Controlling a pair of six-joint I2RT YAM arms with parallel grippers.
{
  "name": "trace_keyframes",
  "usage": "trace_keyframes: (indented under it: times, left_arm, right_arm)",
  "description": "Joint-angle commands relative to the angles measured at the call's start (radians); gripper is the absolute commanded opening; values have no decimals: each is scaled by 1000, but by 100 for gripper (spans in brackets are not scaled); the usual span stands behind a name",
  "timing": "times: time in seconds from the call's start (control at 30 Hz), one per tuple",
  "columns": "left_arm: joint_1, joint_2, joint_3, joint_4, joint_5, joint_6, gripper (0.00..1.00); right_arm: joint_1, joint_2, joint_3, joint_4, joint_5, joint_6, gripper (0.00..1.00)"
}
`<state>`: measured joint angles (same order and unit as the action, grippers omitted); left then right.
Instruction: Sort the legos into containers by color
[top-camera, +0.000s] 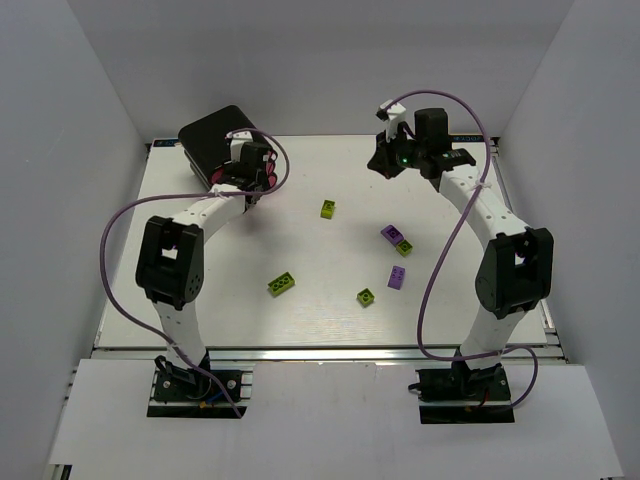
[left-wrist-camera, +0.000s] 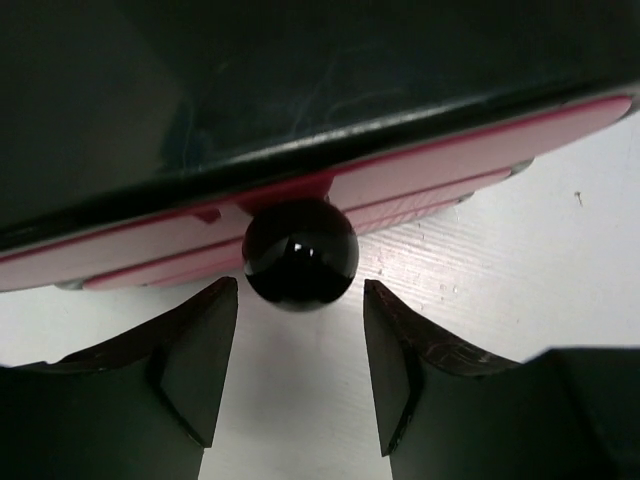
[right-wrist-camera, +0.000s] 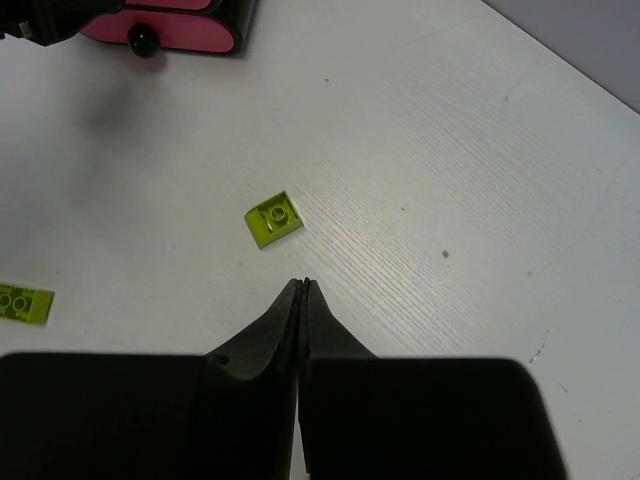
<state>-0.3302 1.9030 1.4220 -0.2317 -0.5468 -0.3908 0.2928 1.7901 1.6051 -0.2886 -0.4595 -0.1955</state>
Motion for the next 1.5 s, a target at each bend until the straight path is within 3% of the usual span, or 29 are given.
trace_keyframes:
  times: [0.0,0.3,0.6,0.77,0.9,1.23,1.47]
  left_arm:
    - [-10,16,35,77,-53,29,64]
    - [-10,77,55,112,-65,18,61]
    - [-10,123,104,98,-105,-10,52]
    - [-10,119,94,112,-108,-8,33]
    - [-10,76,36,129,-81,-13,26]
    - [-53,-114,-167,163,28,-69,20]
    - [-122,-160,-228,123,62,-125,20]
  right_arm:
    - [-15,-47,7,23,-7,-18,0]
    - [-30,-29,56,8,-7,-21,0]
    - [-43,-34,49,-1,-8,-27,0]
    - [-46,-38,41,2,-8,-31,0]
    - [-44,-43,26,2,-8,-38,0]
    - [-44,-47,4,14,-16,-35,0]
    - [-46,-57,-16,19,-22,-33,0]
